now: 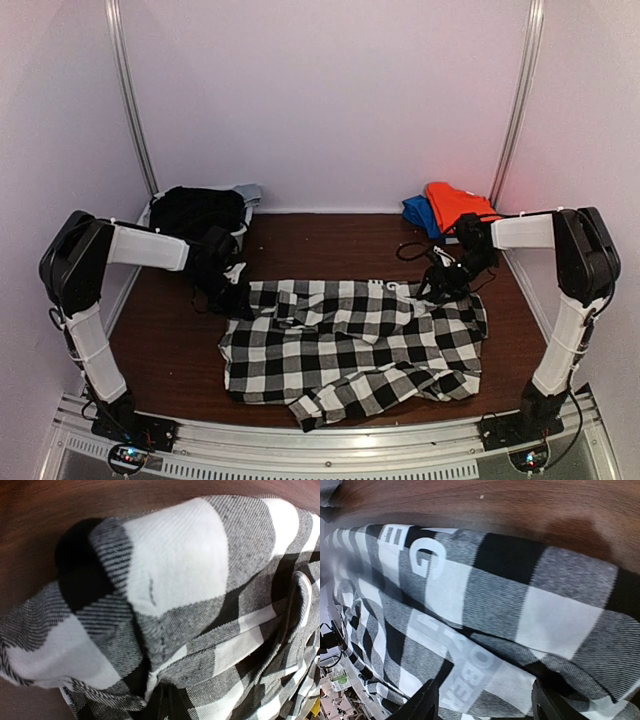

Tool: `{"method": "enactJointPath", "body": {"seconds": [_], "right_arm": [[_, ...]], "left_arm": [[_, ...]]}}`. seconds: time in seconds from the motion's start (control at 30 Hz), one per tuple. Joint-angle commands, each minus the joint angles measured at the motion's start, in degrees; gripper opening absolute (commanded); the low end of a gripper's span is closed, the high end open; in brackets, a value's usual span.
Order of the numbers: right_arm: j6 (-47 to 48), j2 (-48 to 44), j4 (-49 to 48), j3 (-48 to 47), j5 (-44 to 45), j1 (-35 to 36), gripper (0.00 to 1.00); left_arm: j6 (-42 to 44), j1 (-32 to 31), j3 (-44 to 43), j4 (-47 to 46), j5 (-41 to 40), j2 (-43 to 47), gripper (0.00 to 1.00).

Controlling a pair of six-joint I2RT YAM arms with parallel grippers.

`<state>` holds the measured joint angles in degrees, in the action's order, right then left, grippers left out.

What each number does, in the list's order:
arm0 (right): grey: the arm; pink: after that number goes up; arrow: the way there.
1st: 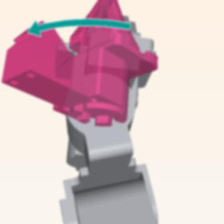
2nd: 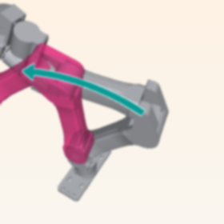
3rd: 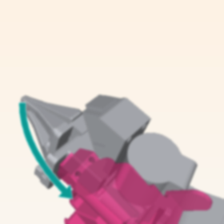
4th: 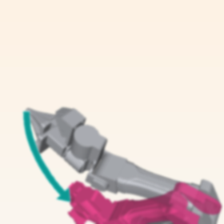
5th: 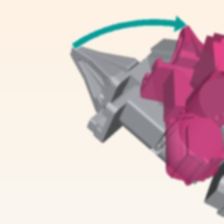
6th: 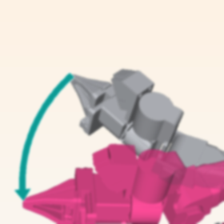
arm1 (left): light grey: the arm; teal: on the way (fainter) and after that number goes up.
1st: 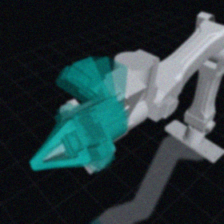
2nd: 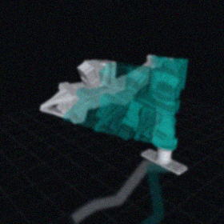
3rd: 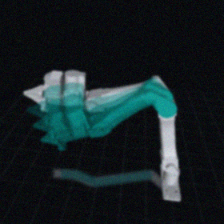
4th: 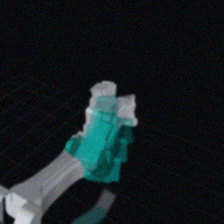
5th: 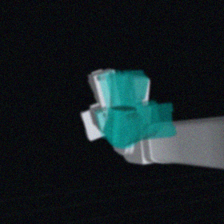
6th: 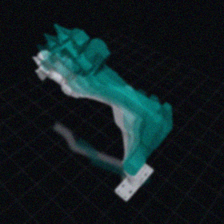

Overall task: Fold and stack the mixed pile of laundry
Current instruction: Fold the flattened shirt at the center of the board, then move the 1/3-folded shirt to the center of the board.

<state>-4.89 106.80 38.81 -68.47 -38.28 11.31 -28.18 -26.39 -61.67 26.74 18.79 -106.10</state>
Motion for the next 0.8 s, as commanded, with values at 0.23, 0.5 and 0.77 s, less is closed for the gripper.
{"method": "enactJointPath", "body": {"seconds": [0.23, 0.5, 0.77], "right_arm": [[-1.6, -5.7, 1.3, -3.6, 8.5, -0.9, 0.63], [-0.7, 4.4, 2.8, -7.5, 10.5, -0.9, 0.52], [-1.2, 11.3, 0.6, -8.9, 14.0, -1.1, 0.5]], "left_arm": [[8.7, -2.6, -10.7, 4.0, -6.4, 8.0, 0.26], [6.9, -3.4, -13.8, 0.9, -2.1, -3.4, 0.25], [5.8, -0.9, -13.3, 3.1, -6.3, -8.9, 0.21]]}}
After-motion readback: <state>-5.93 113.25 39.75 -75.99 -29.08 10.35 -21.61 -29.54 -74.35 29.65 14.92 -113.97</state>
